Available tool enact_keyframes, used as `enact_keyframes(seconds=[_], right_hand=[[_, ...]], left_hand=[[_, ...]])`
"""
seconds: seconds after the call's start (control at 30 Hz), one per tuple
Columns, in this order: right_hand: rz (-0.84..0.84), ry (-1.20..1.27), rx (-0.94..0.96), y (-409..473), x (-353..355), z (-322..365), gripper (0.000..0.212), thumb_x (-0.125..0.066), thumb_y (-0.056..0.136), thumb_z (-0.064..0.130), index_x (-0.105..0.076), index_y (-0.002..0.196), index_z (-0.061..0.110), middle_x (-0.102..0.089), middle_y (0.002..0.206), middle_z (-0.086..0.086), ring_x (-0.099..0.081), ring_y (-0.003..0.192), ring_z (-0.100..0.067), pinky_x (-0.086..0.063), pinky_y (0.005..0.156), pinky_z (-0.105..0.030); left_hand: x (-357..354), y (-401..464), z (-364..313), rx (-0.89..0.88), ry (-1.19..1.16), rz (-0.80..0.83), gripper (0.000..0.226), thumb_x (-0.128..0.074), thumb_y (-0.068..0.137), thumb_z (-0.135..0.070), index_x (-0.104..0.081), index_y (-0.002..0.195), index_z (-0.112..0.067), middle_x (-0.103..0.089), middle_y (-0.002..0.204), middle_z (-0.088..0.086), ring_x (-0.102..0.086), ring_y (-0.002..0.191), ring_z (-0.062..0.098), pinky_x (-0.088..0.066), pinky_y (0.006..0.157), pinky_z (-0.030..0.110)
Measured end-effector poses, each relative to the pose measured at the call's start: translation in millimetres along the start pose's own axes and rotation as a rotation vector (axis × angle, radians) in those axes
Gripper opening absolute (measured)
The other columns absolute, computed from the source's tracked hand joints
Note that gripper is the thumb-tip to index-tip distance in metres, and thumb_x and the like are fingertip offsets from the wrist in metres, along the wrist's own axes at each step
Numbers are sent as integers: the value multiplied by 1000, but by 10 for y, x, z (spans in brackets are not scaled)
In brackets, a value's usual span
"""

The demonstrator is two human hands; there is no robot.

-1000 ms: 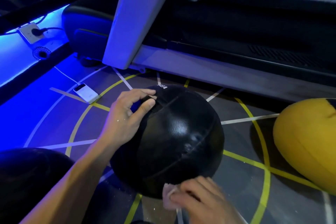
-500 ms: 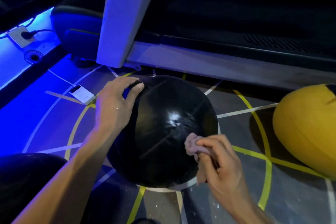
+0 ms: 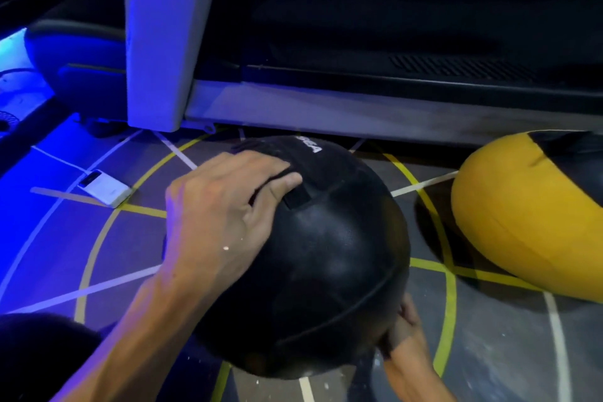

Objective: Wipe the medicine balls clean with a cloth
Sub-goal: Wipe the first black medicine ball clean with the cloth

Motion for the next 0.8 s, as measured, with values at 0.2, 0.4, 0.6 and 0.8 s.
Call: enact_keyframes(seconds=[0.2, 0.4, 0.6, 0.8], right_hand=[[118, 114, 93, -41, 319, 772, 14, -50, 101, 4, -61, 98, 11, -71, 80, -2, -69, 60, -7, -51, 68, -40], [106, -46, 347, 117, 510, 1269, 19, -55, 102, 22, -62, 113, 8, -61, 72, -8, -57, 53, -8, -46, 45, -21], [107, -129, 440, 238, 289, 1147, 11, -57, 103, 22, -68, 104, 23, -71, 94, -7, -68, 78, -13, -54, 61, -27], [180, -196, 520, 212, 113, 1290, 11, -64, 100, 20, -69, 108, 26, -72, 92, 1, -70, 76, -12, -56, 60, -26]], left_hand=[[97, 595, -109, 97, -260, -49, 20, -68, 98, -34, -79, 97, -17, -76, 88, -10, -70, 83, 1, -53, 79, 25], [-913, 366, 960, 465, -367, 127, 38, -64, 91, -50, -77, 98, -15, -77, 95, 6, -69, 92, 15, -55, 86, 37], [-844, 263, 750, 331, -451, 276, 57, -62, 97, -56, -45, 150, -45, -41, 158, -17, -33, 146, -3, -28, 119, 25], [-1004, 329, 677, 187, -259, 454, 66, -51, 88, -72, -41, 150, -52, -27, 165, -18, -15, 156, 7, -16, 127, 43]])
Point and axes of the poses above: each hand's wrist, its own y-axis towards the middle knuckle, its own x-axis out of the back of the hand, z = x × y, the point moved 3 cm from there along y, towards the middle knuckle
